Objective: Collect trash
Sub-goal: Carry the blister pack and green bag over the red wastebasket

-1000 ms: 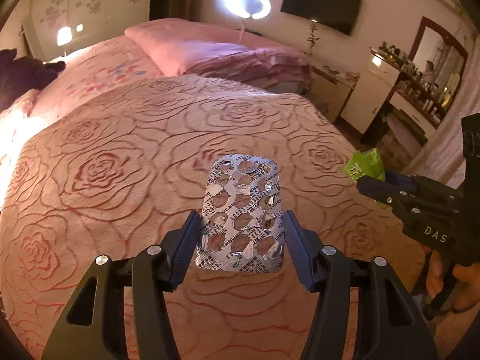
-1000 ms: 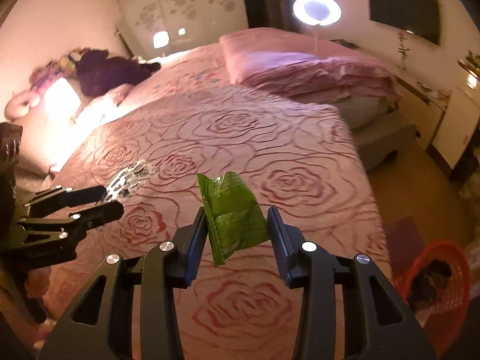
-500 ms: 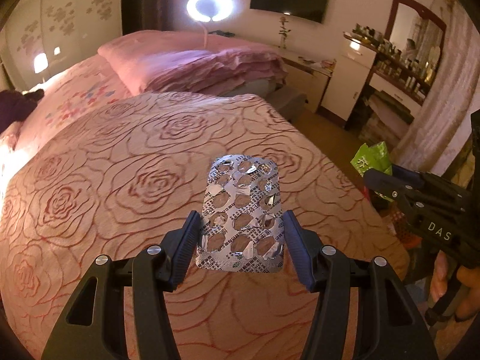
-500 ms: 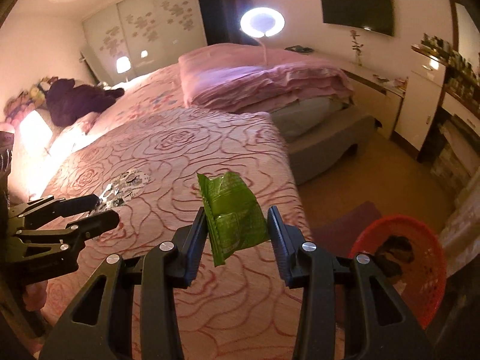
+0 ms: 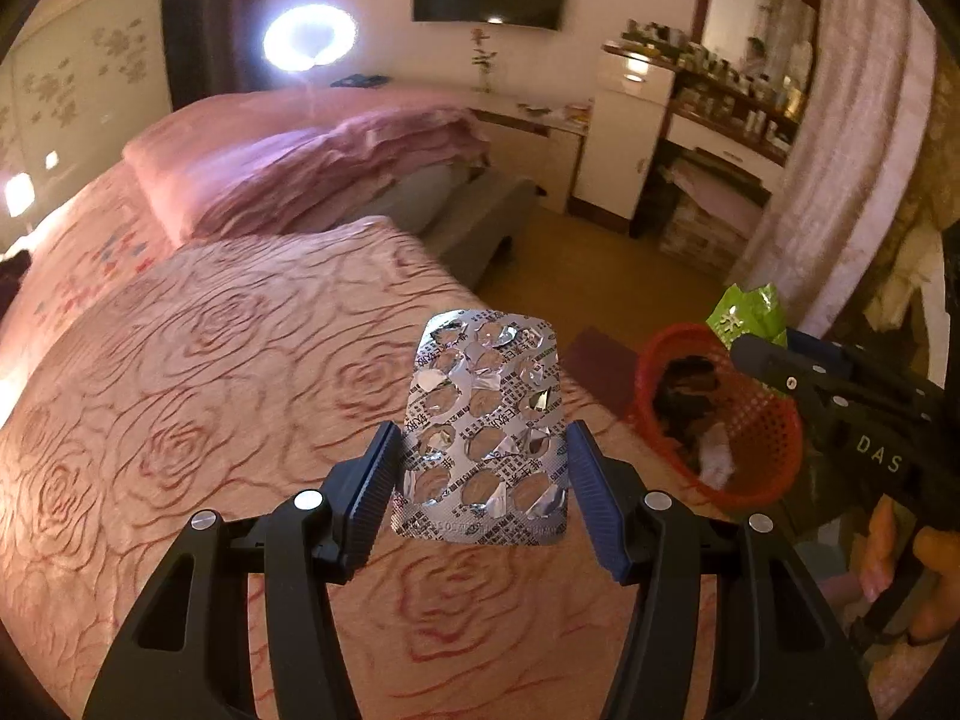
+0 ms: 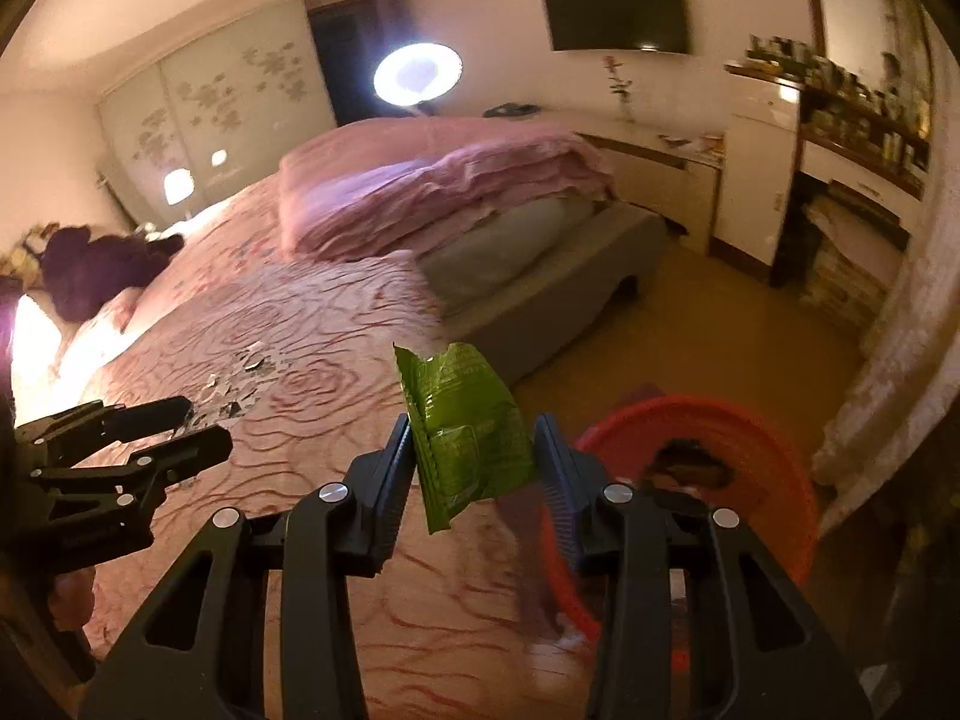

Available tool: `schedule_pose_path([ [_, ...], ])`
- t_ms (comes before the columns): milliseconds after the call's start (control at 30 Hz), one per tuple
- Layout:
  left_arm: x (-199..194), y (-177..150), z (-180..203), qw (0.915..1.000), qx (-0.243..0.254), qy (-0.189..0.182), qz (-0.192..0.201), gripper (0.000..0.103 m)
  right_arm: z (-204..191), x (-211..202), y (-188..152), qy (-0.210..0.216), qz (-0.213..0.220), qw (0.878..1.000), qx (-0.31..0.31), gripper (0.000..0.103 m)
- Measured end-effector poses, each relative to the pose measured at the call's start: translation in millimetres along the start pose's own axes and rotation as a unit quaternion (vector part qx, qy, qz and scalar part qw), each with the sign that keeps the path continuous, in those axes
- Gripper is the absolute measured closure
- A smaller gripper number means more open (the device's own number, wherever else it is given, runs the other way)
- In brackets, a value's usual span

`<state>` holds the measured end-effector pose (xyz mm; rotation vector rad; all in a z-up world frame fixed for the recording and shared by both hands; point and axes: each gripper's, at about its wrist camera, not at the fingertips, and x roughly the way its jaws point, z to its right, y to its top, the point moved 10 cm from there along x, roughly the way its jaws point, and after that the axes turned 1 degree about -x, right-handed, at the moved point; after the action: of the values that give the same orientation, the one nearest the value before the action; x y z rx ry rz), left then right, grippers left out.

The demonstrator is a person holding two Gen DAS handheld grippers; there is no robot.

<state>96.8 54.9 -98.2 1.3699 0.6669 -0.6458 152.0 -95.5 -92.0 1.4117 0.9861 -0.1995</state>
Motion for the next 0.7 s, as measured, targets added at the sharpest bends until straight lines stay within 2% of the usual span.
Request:
schedule_pose_path([
  [400,34.0,12.9,83.5,0.9962,0.065,-0.054,-0.024,0.049,88.4,-18.1,-17.1,-0.059,0.007,0.996,0.068,0.063],
  [567,60.8,14.0,120.2,0.9915,0.087,-0.085,-0.045,0.049,120.5,-13.6,-31.8,-0.078,-0.009,0.992,0.098,0.063],
  [700,81.9,9.0,141.3,0.9881,0.106,-0.091,-0.064,0.048,136.8,-3.0,-43.2,-0.081,-0.030,0.990,0.113,0.062],
])
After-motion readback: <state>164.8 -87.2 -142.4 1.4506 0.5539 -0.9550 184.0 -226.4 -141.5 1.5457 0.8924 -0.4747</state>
